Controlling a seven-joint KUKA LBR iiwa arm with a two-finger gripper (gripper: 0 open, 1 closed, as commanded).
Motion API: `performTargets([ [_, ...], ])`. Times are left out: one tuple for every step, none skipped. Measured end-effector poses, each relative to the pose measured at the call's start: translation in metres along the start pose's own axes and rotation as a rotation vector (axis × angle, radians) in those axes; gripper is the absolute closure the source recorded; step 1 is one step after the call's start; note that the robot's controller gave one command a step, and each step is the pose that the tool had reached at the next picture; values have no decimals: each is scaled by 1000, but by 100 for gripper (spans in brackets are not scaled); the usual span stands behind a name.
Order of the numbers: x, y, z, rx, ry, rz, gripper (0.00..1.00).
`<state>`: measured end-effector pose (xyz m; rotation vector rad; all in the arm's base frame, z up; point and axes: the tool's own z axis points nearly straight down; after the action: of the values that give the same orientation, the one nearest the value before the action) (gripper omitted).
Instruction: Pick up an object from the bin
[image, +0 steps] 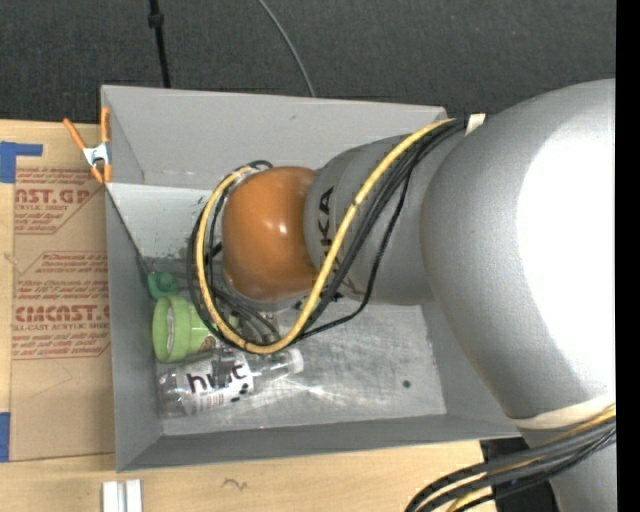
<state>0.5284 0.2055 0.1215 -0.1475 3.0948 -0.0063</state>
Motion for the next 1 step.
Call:
performTargets([
  [-2, -1, -1, -1, -3, 2, 0],
])
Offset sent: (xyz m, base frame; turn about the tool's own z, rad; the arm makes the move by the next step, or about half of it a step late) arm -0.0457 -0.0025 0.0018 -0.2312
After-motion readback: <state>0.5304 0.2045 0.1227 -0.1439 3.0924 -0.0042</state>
